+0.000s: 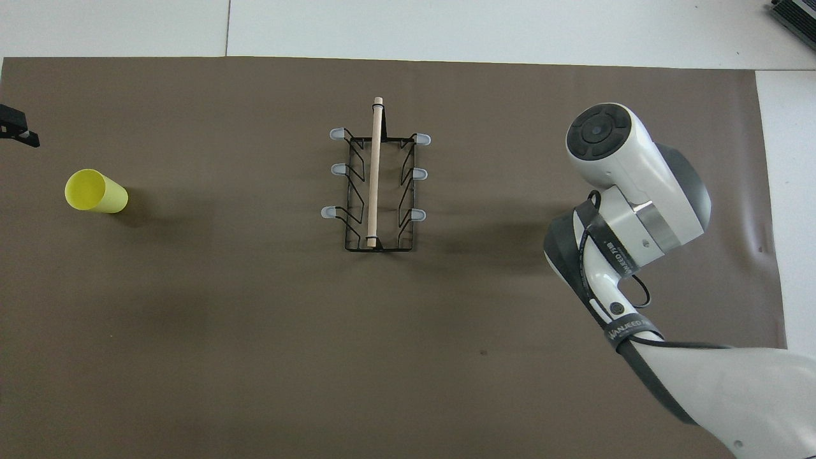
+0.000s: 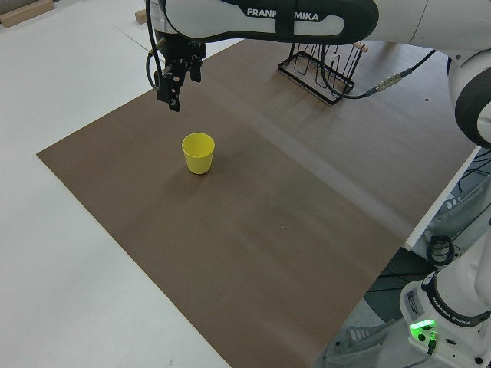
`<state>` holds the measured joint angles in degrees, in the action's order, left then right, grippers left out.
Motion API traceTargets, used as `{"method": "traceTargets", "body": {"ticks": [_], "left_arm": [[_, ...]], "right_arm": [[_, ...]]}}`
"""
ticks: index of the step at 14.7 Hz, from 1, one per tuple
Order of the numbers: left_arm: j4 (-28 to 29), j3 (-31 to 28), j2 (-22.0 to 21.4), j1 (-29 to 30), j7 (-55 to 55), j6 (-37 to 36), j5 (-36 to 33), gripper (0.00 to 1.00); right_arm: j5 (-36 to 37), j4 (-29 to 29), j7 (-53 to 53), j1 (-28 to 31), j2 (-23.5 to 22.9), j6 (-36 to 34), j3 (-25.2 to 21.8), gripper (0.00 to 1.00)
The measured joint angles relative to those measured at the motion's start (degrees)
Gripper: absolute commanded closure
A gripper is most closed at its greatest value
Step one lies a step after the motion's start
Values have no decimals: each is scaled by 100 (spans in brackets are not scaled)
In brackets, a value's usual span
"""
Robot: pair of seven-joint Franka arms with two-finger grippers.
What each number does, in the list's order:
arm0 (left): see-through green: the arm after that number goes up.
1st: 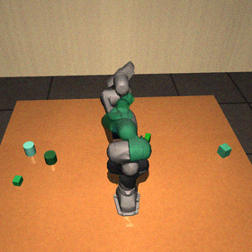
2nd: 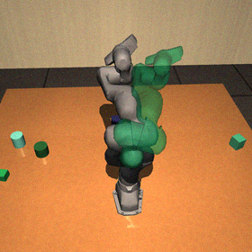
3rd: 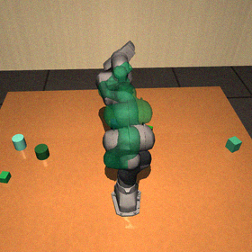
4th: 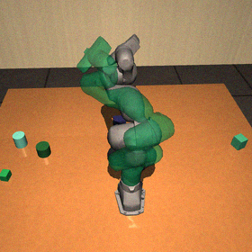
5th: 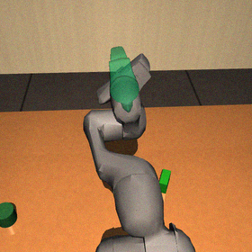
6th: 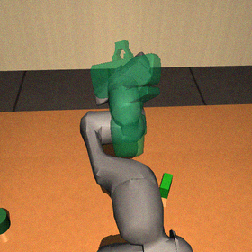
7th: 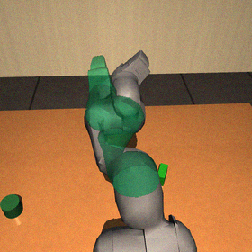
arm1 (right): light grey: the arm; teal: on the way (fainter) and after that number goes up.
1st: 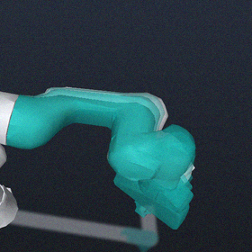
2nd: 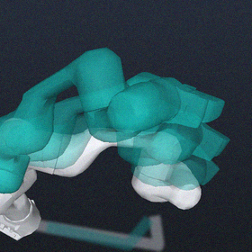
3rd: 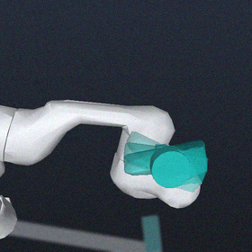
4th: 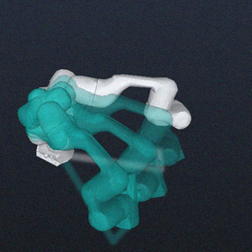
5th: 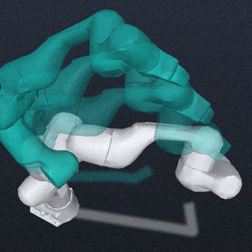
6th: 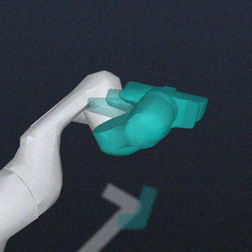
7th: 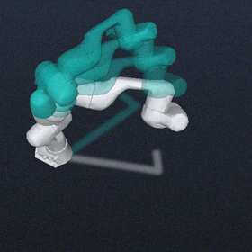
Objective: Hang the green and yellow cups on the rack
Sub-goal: 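Grasp the green cup with the right gripper while the left gripper approaches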
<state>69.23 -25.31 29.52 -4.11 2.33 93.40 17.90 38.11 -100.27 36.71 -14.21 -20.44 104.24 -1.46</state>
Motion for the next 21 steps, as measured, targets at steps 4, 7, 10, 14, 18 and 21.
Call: {"method": "traceTargets", "body": {"ticks": [4,7,10,14,18,21], "left_arm": [[-26,-85,395,258,1395,144,561,0],[30,-114,665,522,2258,474,940,0],[412,-224,769,569,2795,856,1294,0],[1008,-392,716,578,3600,1051,1808,0],[1610,-406,474,494,4519,1230,1950,0],[1849,-418,379,251,4891,1468,1950,0]], "right_arm": [[760,-236,353,-296,-302,60,13,0],[1358,-555,439,-458,-339,295,17,0],[1754,-768,469,-526,-410,340,18,0],[2136,-1040,475,-593,-491,340,18,0],[2447,-1266,455,-565,-490,344,3,0],[2577,-1394,302,-522,-488,376,-24,0]]}}
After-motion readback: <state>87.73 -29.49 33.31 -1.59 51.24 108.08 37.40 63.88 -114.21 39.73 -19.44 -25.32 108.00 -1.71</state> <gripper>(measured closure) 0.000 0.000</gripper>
